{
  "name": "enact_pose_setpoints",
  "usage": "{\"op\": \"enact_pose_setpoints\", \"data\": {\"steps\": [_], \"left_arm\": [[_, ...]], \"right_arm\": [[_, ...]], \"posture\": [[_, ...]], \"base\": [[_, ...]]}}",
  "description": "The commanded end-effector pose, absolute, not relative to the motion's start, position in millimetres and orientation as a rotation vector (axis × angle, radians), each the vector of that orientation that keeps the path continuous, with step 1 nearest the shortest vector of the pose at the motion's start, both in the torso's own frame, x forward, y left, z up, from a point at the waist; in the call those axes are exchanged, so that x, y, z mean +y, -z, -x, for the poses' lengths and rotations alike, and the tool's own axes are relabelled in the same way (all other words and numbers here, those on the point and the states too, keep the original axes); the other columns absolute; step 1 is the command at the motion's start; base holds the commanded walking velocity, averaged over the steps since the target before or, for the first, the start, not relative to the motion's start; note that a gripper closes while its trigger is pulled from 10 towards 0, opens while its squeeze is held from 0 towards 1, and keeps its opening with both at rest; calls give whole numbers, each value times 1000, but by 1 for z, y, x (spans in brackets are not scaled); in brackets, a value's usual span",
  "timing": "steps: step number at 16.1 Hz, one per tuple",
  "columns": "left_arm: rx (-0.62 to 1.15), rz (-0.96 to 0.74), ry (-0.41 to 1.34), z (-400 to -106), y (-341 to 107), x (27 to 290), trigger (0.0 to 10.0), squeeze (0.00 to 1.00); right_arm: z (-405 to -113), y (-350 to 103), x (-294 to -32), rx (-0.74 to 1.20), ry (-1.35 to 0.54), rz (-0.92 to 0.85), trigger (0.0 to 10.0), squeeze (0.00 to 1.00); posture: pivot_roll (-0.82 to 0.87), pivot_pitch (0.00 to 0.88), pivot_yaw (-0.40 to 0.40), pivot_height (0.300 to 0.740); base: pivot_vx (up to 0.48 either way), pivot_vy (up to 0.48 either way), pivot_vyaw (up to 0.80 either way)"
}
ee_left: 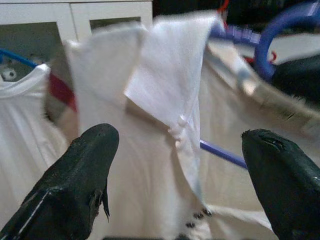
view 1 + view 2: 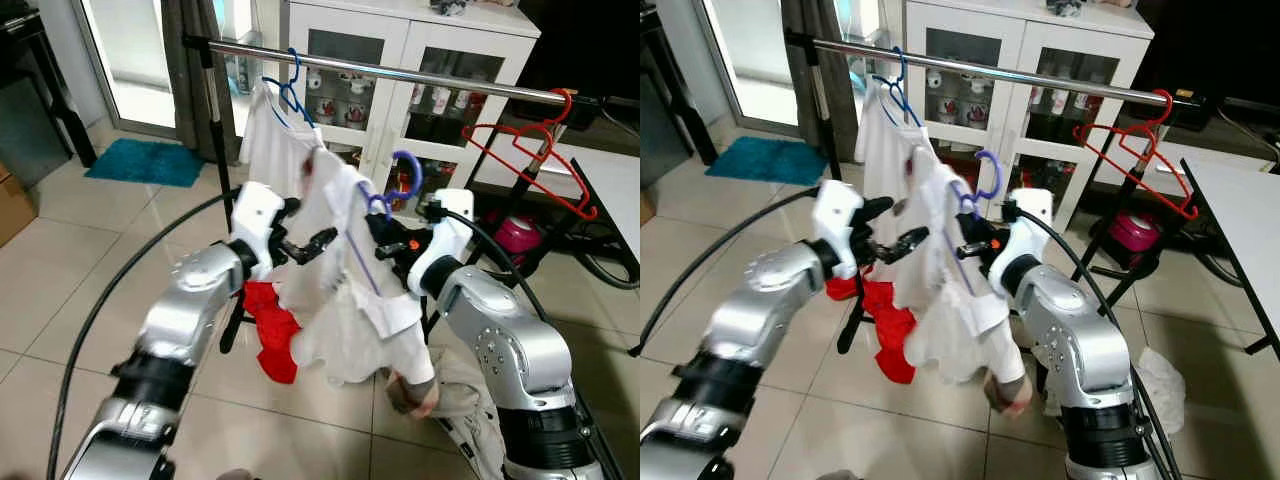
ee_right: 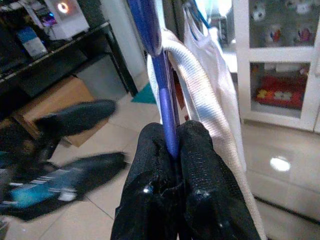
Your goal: Hang hanger
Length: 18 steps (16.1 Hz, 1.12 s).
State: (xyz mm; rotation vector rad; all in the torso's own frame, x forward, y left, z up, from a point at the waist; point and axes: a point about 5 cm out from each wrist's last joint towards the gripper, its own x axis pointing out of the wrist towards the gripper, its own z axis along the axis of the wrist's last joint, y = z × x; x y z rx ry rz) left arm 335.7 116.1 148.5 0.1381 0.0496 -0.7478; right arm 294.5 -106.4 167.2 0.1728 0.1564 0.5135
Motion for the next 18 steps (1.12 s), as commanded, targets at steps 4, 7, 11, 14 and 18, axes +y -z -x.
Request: {"op": "enact_pose_setpoints", "data": {"steps": [4, 7, 11, 14, 18], "left_arm": [[-52, -176, 792, -348, -163, 100, 9608, 0], [-115, -216, 786, -352, -167, 97, 0, 0], [-157, -241, 766, -352, -164, 95, 0, 0], [-148, -258, 746, -353, -160, 98, 0, 0], [-114, -273, 724, -355, -155, 102, 0, 0]], "right_arm": [[-288, -183, -95, 97, -569, -182, 0, 0], [-284, -180, -94, 108, -567, -180, 0, 0], [-281, -175, -96, 125, -548, -175, 0, 0], [-280, -175, -93, 126, -564, -175, 0, 0], [-280, -175, -92, 125, -572, -176, 0, 0]], "posture": [[-47, 0, -56, 740], [-52, 0, -44, 740], [-44, 0, -44, 740], [-41, 0, -48, 740], [-38, 0, -52, 740]], "base": [[0, 0, 0], [0, 0, 0], [0, 0, 0], [0, 0, 0], [0, 0, 0]]}}
